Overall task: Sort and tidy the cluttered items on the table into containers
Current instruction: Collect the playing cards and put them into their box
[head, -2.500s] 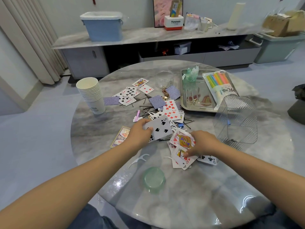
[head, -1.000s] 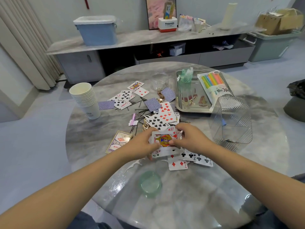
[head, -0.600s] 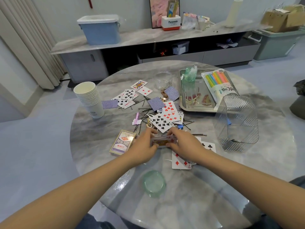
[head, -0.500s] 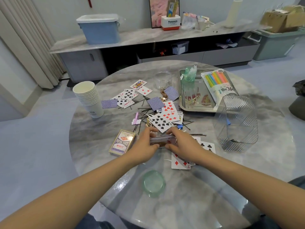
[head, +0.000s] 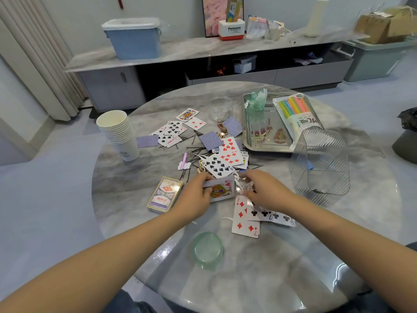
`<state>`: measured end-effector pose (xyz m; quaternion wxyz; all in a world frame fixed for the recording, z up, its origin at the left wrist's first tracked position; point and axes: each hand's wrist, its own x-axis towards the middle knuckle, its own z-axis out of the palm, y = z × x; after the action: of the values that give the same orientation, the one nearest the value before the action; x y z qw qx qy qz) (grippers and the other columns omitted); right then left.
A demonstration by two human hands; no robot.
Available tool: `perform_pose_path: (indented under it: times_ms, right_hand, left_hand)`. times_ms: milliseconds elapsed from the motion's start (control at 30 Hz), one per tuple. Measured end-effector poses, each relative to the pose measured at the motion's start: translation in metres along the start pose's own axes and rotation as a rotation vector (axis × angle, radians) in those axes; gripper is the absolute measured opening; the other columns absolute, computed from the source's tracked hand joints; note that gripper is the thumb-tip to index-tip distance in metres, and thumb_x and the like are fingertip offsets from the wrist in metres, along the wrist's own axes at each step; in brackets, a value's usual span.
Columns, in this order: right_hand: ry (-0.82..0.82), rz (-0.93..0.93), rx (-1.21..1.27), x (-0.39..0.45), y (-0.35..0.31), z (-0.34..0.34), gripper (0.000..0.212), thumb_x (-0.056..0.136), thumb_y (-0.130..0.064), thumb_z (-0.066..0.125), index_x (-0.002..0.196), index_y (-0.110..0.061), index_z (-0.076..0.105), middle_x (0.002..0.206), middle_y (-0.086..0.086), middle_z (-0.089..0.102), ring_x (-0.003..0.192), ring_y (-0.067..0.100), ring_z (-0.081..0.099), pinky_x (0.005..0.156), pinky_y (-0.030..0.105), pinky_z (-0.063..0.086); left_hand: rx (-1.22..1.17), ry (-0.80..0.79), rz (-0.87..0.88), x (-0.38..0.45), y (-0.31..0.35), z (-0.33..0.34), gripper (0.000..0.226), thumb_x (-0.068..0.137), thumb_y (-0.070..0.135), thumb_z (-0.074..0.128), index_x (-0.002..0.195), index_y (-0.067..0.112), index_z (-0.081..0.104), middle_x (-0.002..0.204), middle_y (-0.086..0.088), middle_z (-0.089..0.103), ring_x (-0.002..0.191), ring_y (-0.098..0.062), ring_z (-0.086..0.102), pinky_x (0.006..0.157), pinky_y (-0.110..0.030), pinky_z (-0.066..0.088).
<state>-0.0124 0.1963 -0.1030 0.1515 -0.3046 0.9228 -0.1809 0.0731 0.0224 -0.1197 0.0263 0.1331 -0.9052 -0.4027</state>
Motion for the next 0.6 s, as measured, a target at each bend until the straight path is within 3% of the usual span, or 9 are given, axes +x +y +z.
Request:
perform_pose_path:
  times_ms: [100, 200, 367, 600]
  right_hand:
    - [-0.130, 0.049, -0.272, -0.005, 0.013, -0.009, 0.075, 0.078, -0.047, 0.067, 0.141, -0.024, 0.034, 0.141, 0.001, 0.040, 0.129, 0.024, 0.034, 0.104, 0.037, 0.031]
    - [-0.228, 0.054, -0.412, -0.013, 0.019, -0.009, 0.090, 0.071, -0.056, 0.069, 0.143, -0.023, 0.029, 0.141, 0.002, 0.038, 0.129, 0.025, 0.030, 0.104, 0.037, 0.027]
    - [-0.140, 0.021, -0.442, -0.019, 0.015, 0.001, 0.090, 0.064, -0.056, 0.075, 0.136, -0.019, 0.035, 0.132, 0.001, 0.039, 0.123, 0.022, 0.034, 0.101, 0.034, 0.029]
    - [-0.039, -0.008, -0.352, -0.020, 0.007, 0.004, 0.077, 0.064, -0.060, 0.073, 0.124, -0.022, 0.043, 0.123, -0.004, 0.045, 0.117, 0.018, 0.035, 0.097, 0.031, 0.024]
  left_hand:
    - [-0.052, 0.027, -0.105, 0.004, 0.004, -0.004, 0.016, 0.096, 0.009, 0.048, 0.108, 0.019, 0.053, 0.105, 0.003, 0.057, 0.090, -0.014, 0.053, 0.065, -0.021, 0.042]
    - [-0.180, 0.029, -0.194, 0.004, 0.009, -0.005, 0.014, 0.095, 0.008, 0.048, 0.102, 0.020, 0.053, 0.103, 0.001, 0.058, 0.090, -0.018, 0.056, 0.063, -0.024, 0.048]
    - [-0.334, 0.032, -0.298, 0.003, 0.013, -0.006, 0.013, 0.094, 0.005, 0.050, 0.100, 0.016, 0.055, 0.099, -0.001, 0.060, 0.085, -0.018, 0.059, 0.058, -0.020, 0.047]
    - [-0.363, 0.046, -0.334, 0.003, 0.019, -0.010, 0.013, 0.094, 0.008, 0.051, 0.100, 0.019, 0.054, 0.102, 0.000, 0.058, 0.088, -0.017, 0.059, 0.060, -0.019, 0.046]
